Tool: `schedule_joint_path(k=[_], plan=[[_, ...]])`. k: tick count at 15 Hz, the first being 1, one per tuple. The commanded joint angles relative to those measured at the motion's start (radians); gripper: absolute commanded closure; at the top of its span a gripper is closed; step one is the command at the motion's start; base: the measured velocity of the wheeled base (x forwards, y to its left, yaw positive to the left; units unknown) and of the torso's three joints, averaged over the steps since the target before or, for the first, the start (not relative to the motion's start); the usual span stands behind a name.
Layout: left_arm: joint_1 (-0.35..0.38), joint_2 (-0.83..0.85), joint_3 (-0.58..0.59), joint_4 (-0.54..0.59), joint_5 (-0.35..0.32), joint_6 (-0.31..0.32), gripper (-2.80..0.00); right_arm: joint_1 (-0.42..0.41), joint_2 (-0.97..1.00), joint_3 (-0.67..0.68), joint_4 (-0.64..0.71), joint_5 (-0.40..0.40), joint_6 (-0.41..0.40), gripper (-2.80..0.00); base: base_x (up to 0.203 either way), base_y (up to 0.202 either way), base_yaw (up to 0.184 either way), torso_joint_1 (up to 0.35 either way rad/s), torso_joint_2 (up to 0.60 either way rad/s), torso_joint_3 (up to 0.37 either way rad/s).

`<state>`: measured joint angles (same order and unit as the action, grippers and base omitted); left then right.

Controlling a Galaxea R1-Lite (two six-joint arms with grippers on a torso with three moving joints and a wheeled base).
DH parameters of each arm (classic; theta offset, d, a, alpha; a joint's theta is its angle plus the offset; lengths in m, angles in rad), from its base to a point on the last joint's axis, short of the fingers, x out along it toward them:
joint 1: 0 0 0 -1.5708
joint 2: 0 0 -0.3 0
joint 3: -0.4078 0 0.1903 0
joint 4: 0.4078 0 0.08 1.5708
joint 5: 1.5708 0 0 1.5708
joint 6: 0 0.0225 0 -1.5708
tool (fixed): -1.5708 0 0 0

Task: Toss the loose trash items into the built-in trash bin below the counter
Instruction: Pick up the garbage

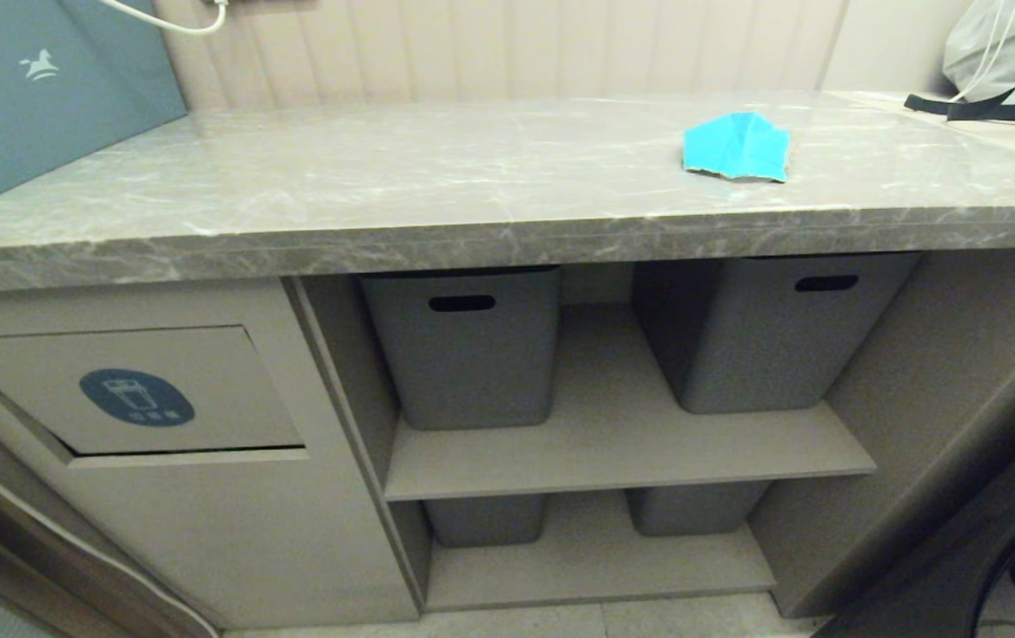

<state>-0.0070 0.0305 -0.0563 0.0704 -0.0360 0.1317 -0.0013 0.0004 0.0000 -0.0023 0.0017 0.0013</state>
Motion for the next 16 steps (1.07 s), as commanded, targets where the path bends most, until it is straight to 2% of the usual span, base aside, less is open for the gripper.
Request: schedule_joint_path(k=[1,2,6,12,16], plan=[[0.001,-0.028,0.051,-0.081,-0.003,-0.008,0.00,0.001,-0.002,0.000,0.001,0.000,0.000,0.00,0.000,0.000,0.000,0.000,0.00,0.000],[0.001,-0.029,0.050,-0.049,0.001,-0.018,0.00,0.000,-0.002,0.000,0.000,0.000,0.000,0.00,0.000,0.000,0.000,0.000,0.00,0.000],[0.001,-0.029,0.050,-0.047,0.004,-0.028,0.00,0.001,-0.002,0.000,-0.001,0.001,0.000,0.00,0.000,0.000,0.000,0.000,0.00,0.000],[0.001,-0.029,0.050,-0.049,0.036,-0.107,0.00,0.001,-0.002,0.000,0.000,0.000,0.000,0.00,0.000,0.000,0.000,0.000,0.00,0.000],[0.001,-0.029,0.050,-0.049,0.036,-0.107,0.00,0.001,-0.002,0.000,-0.001,0.000,0.000,0.00,0.000,0.000,0.000,0.000,0.00,0.000]])
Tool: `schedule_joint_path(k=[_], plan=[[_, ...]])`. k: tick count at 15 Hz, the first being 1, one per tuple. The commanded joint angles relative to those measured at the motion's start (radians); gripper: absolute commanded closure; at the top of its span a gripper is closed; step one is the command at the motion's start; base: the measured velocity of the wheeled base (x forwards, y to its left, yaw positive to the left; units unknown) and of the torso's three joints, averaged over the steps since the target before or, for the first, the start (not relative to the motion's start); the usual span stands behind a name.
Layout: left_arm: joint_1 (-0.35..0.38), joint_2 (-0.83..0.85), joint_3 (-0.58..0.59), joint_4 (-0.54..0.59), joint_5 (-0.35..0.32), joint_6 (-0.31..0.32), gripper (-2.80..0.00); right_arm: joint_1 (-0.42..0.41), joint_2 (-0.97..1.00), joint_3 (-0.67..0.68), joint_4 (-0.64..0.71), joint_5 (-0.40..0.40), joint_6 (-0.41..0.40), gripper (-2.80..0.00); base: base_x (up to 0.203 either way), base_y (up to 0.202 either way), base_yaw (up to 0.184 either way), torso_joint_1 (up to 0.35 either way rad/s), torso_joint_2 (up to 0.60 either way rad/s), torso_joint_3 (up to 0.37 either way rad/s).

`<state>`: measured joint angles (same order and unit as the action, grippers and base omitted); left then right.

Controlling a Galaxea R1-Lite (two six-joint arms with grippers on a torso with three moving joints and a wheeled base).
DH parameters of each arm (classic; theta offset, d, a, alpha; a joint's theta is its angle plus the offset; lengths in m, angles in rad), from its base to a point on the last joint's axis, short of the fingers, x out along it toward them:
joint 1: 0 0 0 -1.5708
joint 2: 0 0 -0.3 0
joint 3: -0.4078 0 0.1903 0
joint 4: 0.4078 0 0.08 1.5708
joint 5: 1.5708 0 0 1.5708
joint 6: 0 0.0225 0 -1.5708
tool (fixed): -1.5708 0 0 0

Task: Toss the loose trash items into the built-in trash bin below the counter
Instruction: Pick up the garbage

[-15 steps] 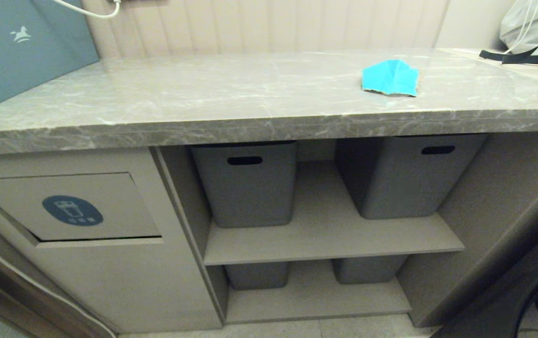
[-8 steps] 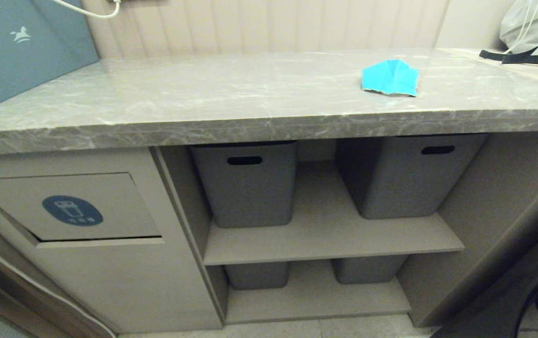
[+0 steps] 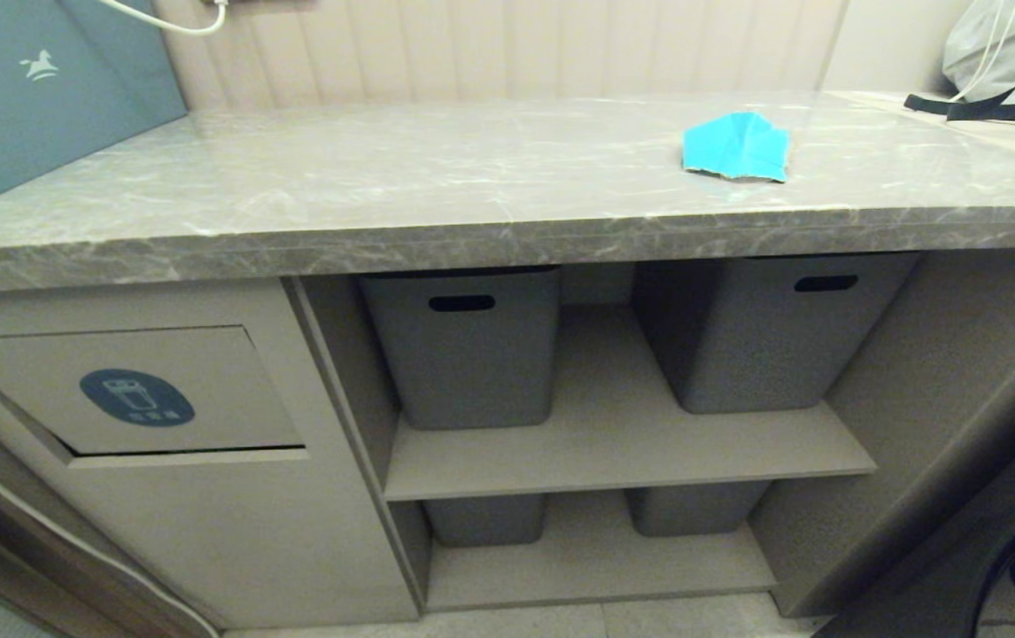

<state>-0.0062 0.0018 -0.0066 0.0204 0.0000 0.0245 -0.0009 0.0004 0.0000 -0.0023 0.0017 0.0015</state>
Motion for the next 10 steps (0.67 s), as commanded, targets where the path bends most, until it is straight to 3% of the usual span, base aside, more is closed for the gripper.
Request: schedule_joint_path(k=[1,10], plan=[[0.000,0.000,0.000,0.001,0.000,0.000,0.00,0.000,-0.002,0.000,0.000,0.000,0.000,0.00,0.000,0.000,0.000,0.000,0.00,0.000],[0.000,0.000,0.000,0.001,0.000,0.000,0.00,0.001,-0.002,0.000,0.001,0.003,-0.012,0.00,0.000,0.000,0.000,0.000,0.00,0.000]])
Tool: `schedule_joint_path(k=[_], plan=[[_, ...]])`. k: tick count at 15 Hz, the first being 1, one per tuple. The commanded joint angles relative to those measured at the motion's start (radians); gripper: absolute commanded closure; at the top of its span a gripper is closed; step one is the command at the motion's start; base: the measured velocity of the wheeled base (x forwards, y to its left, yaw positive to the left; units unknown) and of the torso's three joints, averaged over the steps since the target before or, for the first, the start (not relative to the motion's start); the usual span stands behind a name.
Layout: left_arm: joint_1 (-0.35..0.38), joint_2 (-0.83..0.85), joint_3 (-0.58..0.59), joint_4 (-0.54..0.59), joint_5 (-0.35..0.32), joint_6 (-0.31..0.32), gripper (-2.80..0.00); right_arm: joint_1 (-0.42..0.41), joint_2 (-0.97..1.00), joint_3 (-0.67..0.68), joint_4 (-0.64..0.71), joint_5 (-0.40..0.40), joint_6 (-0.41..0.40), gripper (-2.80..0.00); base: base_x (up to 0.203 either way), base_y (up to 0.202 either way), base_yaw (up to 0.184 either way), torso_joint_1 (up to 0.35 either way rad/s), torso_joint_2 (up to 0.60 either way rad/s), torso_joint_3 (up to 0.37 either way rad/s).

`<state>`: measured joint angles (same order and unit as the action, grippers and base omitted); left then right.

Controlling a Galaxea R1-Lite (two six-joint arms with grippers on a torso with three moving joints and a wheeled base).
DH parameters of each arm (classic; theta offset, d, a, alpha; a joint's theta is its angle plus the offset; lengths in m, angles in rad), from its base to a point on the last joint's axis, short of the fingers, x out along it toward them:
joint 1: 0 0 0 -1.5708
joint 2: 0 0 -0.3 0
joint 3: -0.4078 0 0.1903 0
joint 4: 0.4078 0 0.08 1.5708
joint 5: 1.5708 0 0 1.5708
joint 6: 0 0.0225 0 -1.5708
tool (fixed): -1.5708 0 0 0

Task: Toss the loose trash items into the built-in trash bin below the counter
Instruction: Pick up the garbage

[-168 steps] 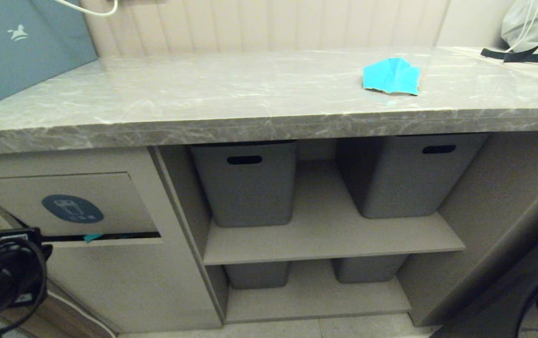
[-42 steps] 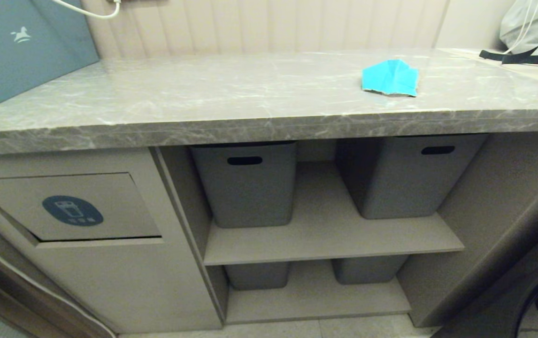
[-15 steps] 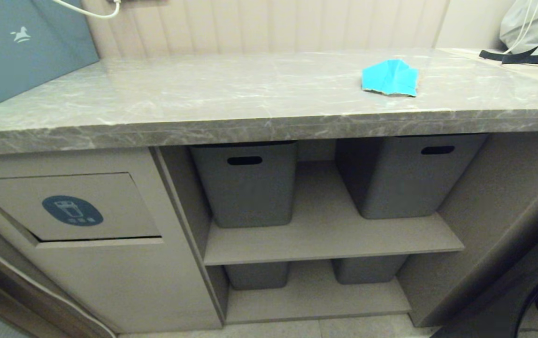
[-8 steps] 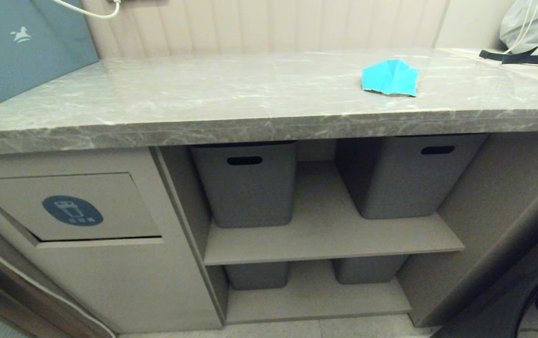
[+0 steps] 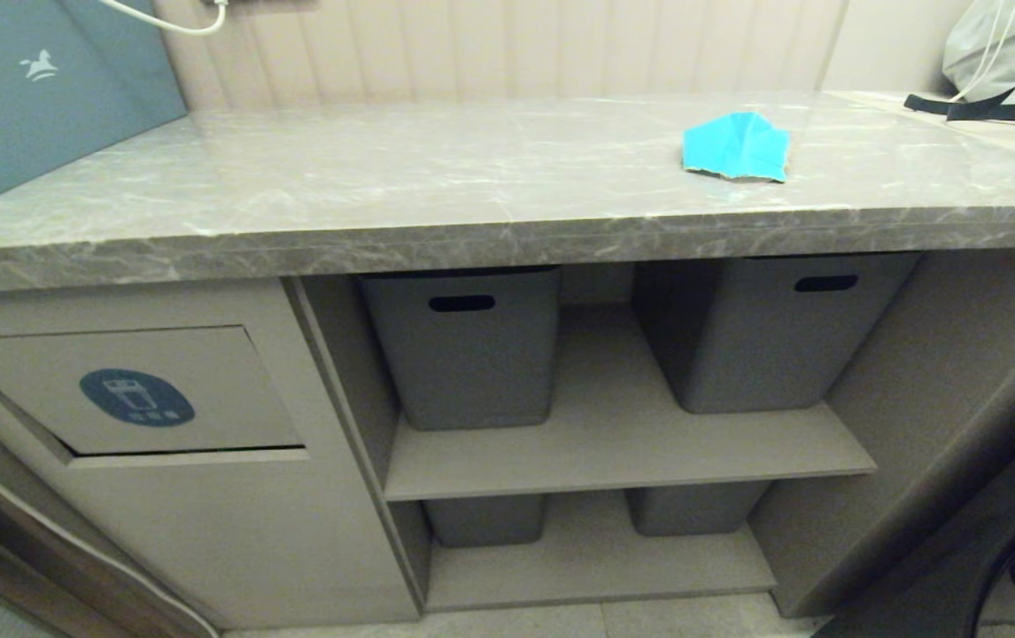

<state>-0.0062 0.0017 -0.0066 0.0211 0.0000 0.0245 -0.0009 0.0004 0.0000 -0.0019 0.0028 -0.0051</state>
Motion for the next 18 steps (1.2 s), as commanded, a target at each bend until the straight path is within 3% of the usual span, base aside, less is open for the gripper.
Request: schedule_joint_path(k=[1,2,5,10,15,18], plan=[[0.000,0.000,0.000,0.000,0.000,0.000,0.00,-0.001,-0.002,0.000,0.000,0.002,-0.007,0.00,0.000,0.000,0.000,0.000,0.00,0.000],[0.000,0.000,0.000,0.000,0.000,-0.001,0.00,-0.001,-0.002,0.000,0.000,0.005,-0.013,0.00,0.000,0.000,0.000,0.000,0.00,0.000],[0.000,0.000,0.000,0.000,0.000,-0.001,0.00,0.001,0.030,-0.024,0.038,0.036,-0.140,0.00,0.000,0.000,0.000,0.000,0.00,0.000],[0.000,0.000,0.000,0.000,0.000,-0.001,0.00,0.001,0.268,-0.219,0.058,0.042,-0.115,0.00,0.000,0.000,0.000,0.000,0.00,0.000],[0.000,0.000,-0.001,0.000,0.000,-0.008,0.00,0.001,0.009,-0.047,0.053,0.036,-0.117,0.00,0.000,0.000,0.000,0.000,0.00,0.000],[0.000,0.000,0.000,0.000,0.000,-0.009,0.00,0.001,0.000,-0.011,0.037,0.037,-0.111,0.00,0.000,0.000,0.000,0.000,0.00,0.000]])
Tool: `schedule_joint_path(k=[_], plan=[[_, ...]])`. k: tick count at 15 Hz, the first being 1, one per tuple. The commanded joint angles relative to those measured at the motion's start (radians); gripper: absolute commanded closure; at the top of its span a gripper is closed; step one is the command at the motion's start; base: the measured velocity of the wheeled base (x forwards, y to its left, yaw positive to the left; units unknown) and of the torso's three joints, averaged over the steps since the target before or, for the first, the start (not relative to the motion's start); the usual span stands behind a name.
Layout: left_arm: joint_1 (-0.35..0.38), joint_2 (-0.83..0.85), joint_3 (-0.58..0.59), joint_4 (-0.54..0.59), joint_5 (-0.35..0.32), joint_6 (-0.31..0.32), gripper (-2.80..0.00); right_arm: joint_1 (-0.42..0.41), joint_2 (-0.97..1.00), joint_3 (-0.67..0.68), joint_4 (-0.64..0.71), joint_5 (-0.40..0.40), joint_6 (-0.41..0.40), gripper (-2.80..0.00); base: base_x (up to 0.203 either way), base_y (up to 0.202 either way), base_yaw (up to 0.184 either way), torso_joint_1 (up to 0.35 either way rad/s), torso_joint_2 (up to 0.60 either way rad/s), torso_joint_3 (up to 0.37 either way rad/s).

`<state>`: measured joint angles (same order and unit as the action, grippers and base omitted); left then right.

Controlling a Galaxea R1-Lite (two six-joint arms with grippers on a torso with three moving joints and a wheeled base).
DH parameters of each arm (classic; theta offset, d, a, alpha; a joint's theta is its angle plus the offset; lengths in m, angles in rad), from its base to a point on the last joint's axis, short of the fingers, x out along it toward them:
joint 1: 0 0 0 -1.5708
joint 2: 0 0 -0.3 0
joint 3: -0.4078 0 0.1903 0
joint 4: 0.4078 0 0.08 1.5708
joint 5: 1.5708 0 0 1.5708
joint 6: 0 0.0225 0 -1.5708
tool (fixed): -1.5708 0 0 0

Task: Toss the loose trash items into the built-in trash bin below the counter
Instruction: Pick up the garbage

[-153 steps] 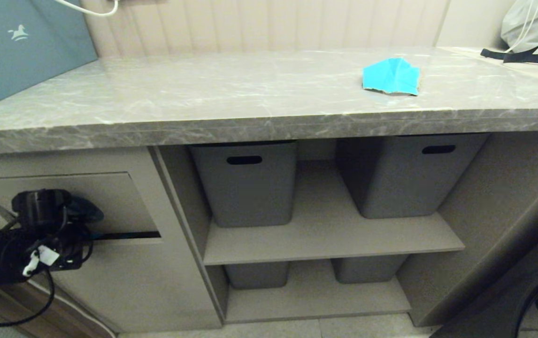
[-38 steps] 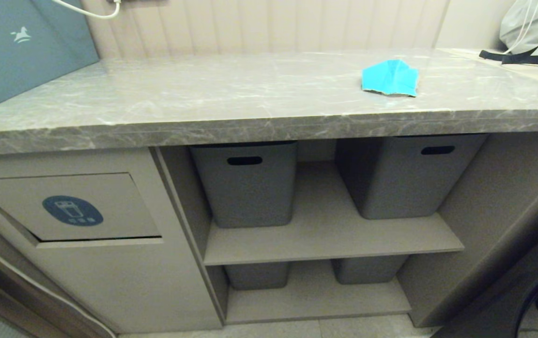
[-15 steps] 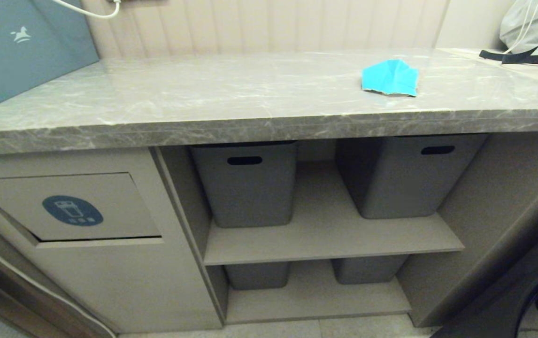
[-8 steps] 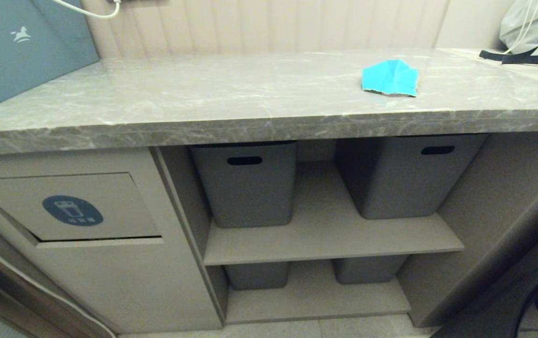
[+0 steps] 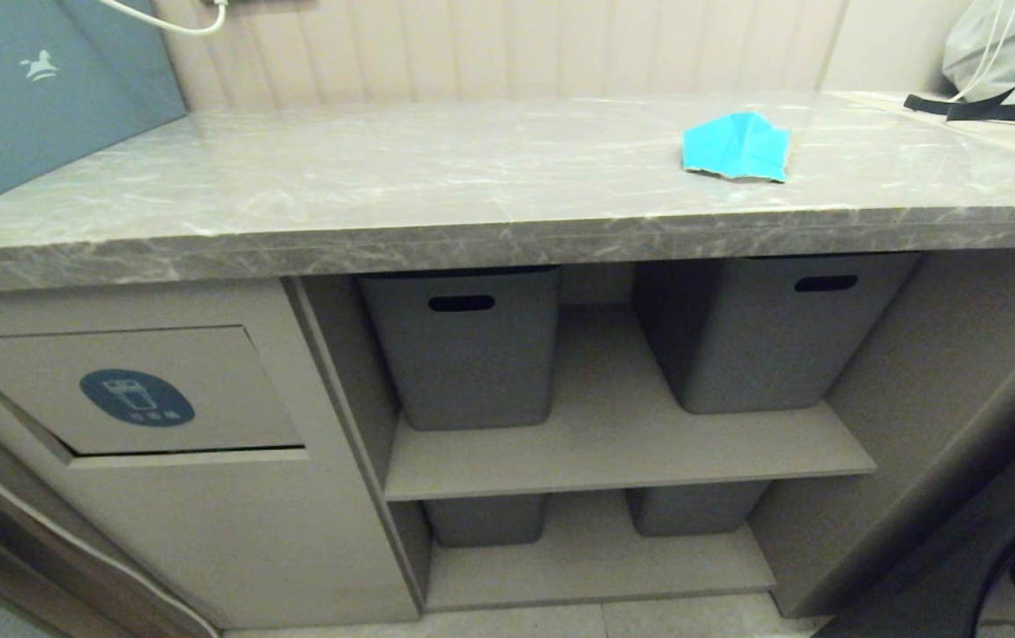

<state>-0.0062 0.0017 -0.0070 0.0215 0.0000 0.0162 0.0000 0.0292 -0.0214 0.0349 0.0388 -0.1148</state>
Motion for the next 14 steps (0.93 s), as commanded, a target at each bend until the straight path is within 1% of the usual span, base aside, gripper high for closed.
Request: schedule_joint_path(k=[1,10,12,14], plan=[[-0.001,0.000,0.000,0.000,0.000,-0.001,0.00,0.000,-0.029,0.011,0.000,0.000,0.007,0.00,0.000,0.000,0.000,0.000,0.00,0.000],[0.000,0.000,0.000,0.000,0.000,-0.001,0.00,0.000,-0.029,0.015,-0.007,-0.002,0.006,0.00,0.000,0.000,0.000,0.000,0.00,0.000],[0.000,0.000,0.001,0.000,0.000,-0.001,0.00,0.000,-0.029,0.020,-0.028,-0.004,0.007,0.00,0.000,0.000,0.000,0.000,0.00,0.000],[0.000,0.000,0.001,0.000,0.000,-0.001,0.00,0.000,-0.029,0.021,-0.028,-0.004,0.007,0.00,0.000,0.000,0.000,0.073,-0.26,-0.184]])
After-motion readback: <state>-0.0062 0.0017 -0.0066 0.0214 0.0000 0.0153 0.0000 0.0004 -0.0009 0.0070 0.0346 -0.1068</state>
